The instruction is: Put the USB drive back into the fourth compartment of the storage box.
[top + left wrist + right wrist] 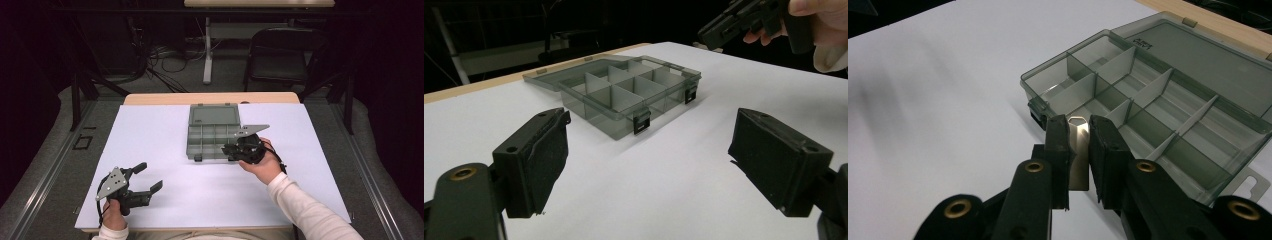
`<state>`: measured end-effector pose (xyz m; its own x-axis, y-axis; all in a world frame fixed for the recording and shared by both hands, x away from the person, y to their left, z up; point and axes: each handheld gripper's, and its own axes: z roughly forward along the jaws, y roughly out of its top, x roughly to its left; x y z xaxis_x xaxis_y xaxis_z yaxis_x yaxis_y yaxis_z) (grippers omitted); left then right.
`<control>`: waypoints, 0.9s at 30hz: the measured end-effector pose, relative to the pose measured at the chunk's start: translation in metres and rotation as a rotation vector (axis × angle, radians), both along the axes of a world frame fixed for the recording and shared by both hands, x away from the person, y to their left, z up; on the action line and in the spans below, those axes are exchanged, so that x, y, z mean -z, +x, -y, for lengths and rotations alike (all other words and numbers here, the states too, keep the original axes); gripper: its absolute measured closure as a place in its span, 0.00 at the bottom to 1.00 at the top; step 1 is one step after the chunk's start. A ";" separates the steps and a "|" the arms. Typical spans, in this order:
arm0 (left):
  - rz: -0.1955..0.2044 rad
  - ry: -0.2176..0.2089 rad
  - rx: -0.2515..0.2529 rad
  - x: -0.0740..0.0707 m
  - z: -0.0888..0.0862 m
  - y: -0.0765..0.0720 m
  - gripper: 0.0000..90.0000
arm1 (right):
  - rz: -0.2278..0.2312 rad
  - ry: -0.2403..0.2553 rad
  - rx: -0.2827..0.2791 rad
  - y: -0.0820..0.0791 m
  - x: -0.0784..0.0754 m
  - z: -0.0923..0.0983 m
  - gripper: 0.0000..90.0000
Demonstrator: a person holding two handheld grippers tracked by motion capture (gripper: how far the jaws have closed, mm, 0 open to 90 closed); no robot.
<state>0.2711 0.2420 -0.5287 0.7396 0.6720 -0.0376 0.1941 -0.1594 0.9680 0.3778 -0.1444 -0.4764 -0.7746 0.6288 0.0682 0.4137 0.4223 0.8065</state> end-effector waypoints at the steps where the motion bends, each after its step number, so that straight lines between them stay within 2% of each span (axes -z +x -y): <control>1: 0.000 0.000 0.001 0.000 0.000 0.000 0.17 | -0.001 0.001 0.003 0.002 -0.001 0.000 0.88; 19: 0.002 0.002 0.002 0.000 0.000 0.000 0.17 | -0.022 0.006 0.044 0.029 -0.007 -0.001 0.88; 27: 0.002 0.002 0.003 0.000 0.000 0.000 0.17 | -0.025 -0.012 0.069 0.041 -0.007 -0.001 0.88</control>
<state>0.2713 0.2419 -0.5285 0.7418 0.6697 -0.0348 0.1916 -0.1620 0.9680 0.4190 -0.1436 -0.4692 -0.7276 0.6815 0.0787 0.4618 0.4018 0.7907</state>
